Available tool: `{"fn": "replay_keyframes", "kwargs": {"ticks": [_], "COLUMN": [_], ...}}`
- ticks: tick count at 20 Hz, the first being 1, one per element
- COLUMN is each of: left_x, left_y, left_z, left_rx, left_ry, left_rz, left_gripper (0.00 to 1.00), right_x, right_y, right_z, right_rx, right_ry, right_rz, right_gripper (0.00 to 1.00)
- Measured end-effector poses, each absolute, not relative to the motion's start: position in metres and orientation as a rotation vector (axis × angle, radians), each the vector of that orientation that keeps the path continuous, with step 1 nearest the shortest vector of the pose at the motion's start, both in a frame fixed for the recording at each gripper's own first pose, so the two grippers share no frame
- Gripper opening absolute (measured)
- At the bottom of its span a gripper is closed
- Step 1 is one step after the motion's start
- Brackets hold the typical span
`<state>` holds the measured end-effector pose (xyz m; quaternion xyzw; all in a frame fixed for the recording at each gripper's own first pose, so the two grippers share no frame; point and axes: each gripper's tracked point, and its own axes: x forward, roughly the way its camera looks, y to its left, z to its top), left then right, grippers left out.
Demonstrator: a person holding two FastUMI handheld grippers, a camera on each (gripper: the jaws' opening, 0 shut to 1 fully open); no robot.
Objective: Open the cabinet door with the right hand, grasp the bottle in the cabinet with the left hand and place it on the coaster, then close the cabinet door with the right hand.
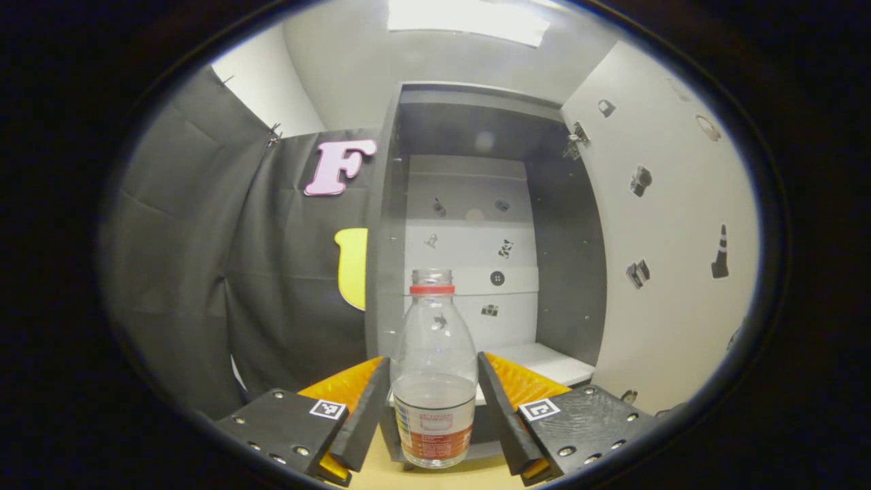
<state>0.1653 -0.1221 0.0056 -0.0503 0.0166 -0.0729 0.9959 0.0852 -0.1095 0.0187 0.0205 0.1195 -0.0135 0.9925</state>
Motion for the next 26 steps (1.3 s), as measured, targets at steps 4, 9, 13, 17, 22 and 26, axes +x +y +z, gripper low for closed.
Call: {"fn": "replay_keyframes", "kwargs": {"ticks": [4,9,13,17,22,26], "left_x": [0.126,0.076,0.050,0.032,0.015,0.004], "left_y": [-0.105,-0.096,-0.099,-0.087,-0.075,-0.071], "left_z": [-0.010,-0.052,-0.093,-0.139,-0.191,-0.229], "left_rx": [-0.078,-0.045,-0.066,-0.106,-0.110,-0.108], "left_ry": [0.036,0.073,0.108,0.151,0.159,0.162], "left_rz": [-0.126,-0.114,-0.119,-0.084,-0.044,-0.019], "left_gripper": [0.75,0.75,0.75,0.75,0.77,0.75], "right_x": [0.080,0.074,0.070,0.068,0.075,0.080], "right_y": [-0.101,-0.093,-0.091,-0.088,-0.087,-0.087], "right_z": [0.017,0.011,0.010,0.008,0.009,0.004], "right_rx": [0.045,0.031,0.009,-0.024,-0.042,-0.051], "right_ry": [0.231,0.226,0.220,0.229,0.199,0.223], "right_rz": [0.015,0.055,0.072,0.085,0.078,0.079], "right_gripper": [0.93,0.98,0.98,0.98,0.98,0.98]}}
